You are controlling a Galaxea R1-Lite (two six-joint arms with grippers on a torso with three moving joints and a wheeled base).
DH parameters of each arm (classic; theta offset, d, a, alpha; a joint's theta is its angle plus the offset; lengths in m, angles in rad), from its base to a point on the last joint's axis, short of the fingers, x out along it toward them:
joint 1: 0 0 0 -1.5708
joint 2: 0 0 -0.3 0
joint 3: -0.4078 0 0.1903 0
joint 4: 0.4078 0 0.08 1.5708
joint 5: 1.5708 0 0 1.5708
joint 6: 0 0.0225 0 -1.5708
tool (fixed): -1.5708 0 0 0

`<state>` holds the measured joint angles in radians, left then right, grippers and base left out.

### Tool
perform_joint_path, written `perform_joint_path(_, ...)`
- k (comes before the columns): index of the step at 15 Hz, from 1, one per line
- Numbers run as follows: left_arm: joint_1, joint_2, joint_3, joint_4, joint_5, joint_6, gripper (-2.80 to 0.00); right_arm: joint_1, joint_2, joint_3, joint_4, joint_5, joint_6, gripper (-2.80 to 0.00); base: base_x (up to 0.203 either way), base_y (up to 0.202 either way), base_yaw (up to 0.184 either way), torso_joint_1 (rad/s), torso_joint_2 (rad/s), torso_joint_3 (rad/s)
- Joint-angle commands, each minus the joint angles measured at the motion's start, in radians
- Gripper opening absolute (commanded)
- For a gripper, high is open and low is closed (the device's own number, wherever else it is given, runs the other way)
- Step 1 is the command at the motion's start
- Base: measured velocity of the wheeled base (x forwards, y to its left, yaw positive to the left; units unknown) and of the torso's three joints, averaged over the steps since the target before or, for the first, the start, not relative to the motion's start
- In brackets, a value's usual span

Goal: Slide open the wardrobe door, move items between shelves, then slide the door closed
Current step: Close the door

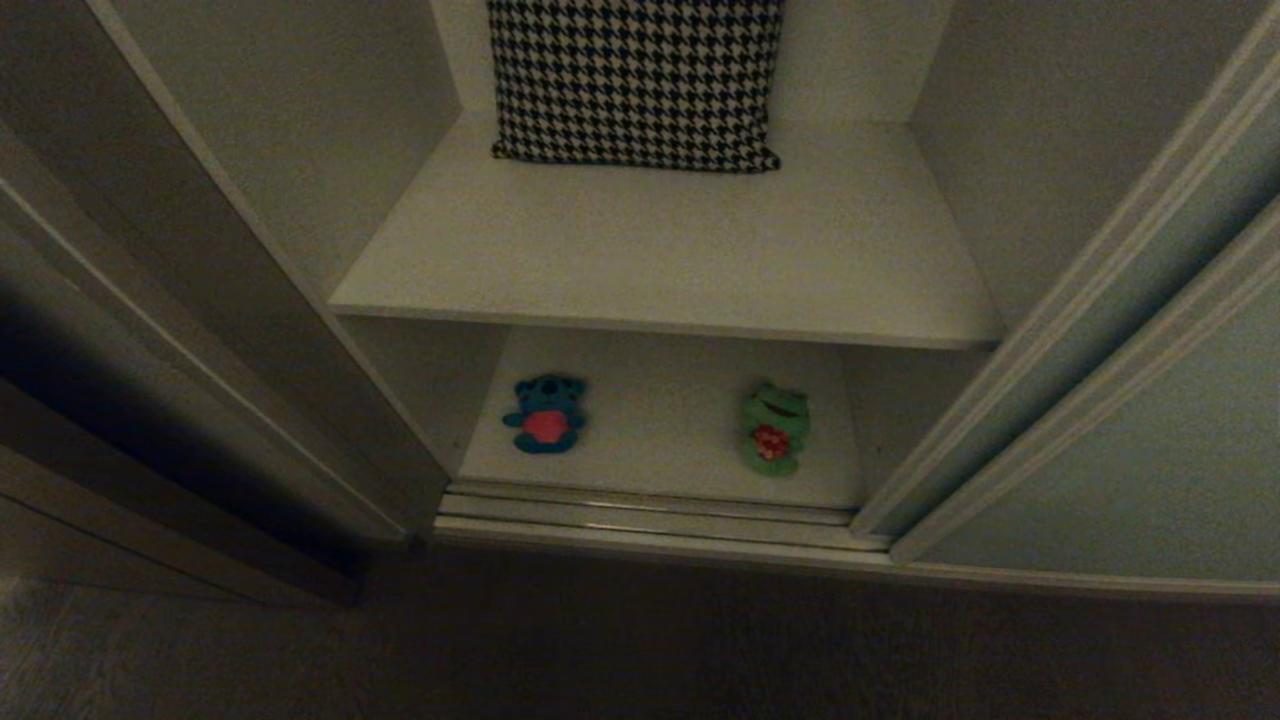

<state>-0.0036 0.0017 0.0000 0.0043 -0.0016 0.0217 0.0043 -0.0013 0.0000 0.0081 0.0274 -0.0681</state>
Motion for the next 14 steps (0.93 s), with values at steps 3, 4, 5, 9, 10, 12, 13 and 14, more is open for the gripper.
perform_joint_path(3, 0.0, 0.001, 0.0, 0.0, 0.002, -0.019, -2.8, 0.0, -0.002, 0.001, 0.0, 0.002, -0.001, -2.8, 0.0, -0.084, -0.004, 0.002, 0.0, 0.002)
perform_joint_path(4, 0.001, 0.001, 0.0, 0.0, 0.002, -0.018, -2.8, 0.0, -0.002, 0.002, 0.0, 0.002, -0.001, -2.8, 0.0, 0.0, 0.0, 0.0, 0.0, 0.0)
perform_joint_path(5, -0.001, 0.001, 0.0, 0.0, 0.002, -0.019, -2.8, 0.0, -0.002, 0.002, 0.0, 0.0, -0.001, -2.8, 0.0, 0.0, 0.0, 0.0, 0.0, 0.0)
perform_joint_path(9, -0.001, 0.001, 0.0, 0.0, 0.002, -0.019, -2.8, 0.0, -0.002, 0.002, 0.0, 0.0, -0.001, -2.8, 0.0, 0.0, 0.0, 0.0, 0.0, 0.0)
perform_joint_path(10, -0.001, 0.001, 0.0, 0.0, 0.002, -0.019, -2.8, 0.0, -0.002, 0.002, 0.0, 0.0, -0.001, -2.8, 0.0, 0.0, 0.0, 0.0, 0.0, 0.0)
perform_joint_path(12, 0.0, 0.001, 0.0, 0.0, 0.002, -0.019, -2.8, 0.0, -0.002, 0.001, 0.0, 0.001, -0.001, -2.8, 0.0, 0.0, 0.0, 0.0, 0.0, 0.0)
perform_joint_path(13, 0.0, 0.001, 0.0, 0.0, 0.002, -0.019, -2.8, 0.0, -0.002, 0.001, 0.0, 0.001, -0.001, -2.8, 0.0, 0.0, 0.0, 0.0, 0.0, 0.0)
perform_joint_path(14, 0.0, 0.001, 0.0, 0.0, 0.002, -0.019, -2.8, 0.0, -0.002, 0.002, 0.0, 0.002, -0.001, -2.8, 0.0, 0.0, 0.0, 0.0, 0.0, 0.0)
